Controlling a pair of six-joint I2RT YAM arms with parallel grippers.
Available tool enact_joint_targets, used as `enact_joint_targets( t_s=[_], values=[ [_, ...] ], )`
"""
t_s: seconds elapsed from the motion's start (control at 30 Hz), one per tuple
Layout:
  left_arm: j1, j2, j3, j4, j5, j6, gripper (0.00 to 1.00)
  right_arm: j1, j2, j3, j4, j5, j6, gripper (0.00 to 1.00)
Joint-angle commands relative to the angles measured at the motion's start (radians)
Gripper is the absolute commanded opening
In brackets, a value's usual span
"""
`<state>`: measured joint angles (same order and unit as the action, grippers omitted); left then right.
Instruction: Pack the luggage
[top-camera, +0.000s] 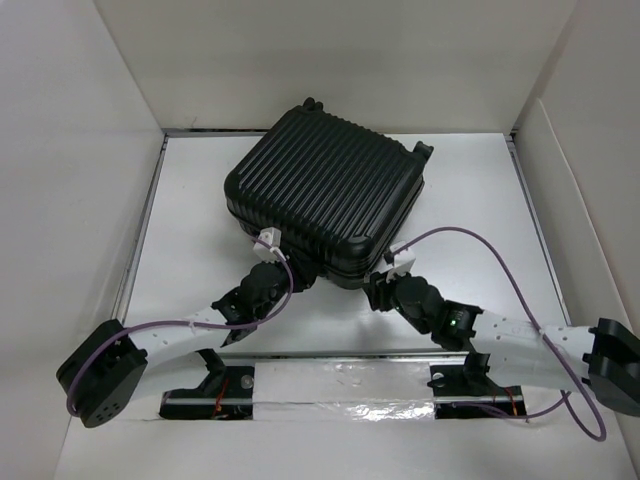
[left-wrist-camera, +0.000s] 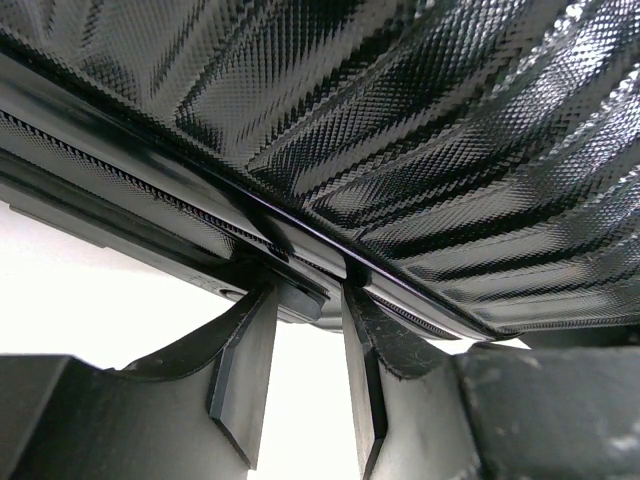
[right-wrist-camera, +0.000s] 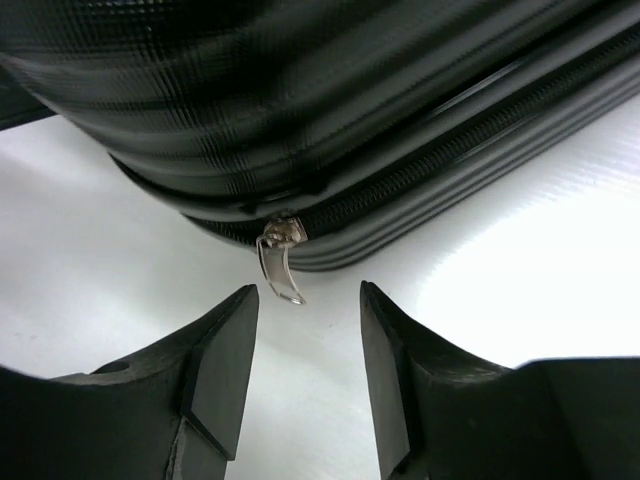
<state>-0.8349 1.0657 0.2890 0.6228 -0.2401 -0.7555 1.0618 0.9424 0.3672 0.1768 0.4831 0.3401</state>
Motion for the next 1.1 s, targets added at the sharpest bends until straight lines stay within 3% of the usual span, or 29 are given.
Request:
enact_joint_targets(
  t_s=[0.0,0.3,0.43,0.5,0.67,0.77,1.07],
  values=[
    [0.008,-0.039,0.036,0.103,-0.019,0.004,0.29,0.009,0.065,0.071,0.095,0.046,-0.027,0.52],
    [0.008,-0.047,-0.008,0.118,0.018,-0.018,0.25,0.009,0.131,0.122,0.112,0.071,-0.058,0.48],
    [-0.022,-0.029,-0.002,0.124,0.022,0.002,0.18,0.009,0.163,0.128,0.119,0.086,-0.058,0.31],
    [-0.044,-0.01,0.007,0.132,0.013,0.005,0.17,0.009,0.171,0.139,0.089,0.106,-0.046,0.28],
    [-0.076,0.037,0.055,0.149,0.008,0.025,0.16,0.009,0.151,0.124,0.075,0.106,-0.033,0.05],
    [-0.087,0.066,0.082,0.173,0.036,0.034,0.15,0.009,0.107,0.116,0.035,0.106,-0.016,0.0],
    [-0.109,0.238,0.257,0.19,-0.013,0.091,0.13,0.144,0.096,0.186,0.021,-0.234,-0.024,0.0]
  ],
)
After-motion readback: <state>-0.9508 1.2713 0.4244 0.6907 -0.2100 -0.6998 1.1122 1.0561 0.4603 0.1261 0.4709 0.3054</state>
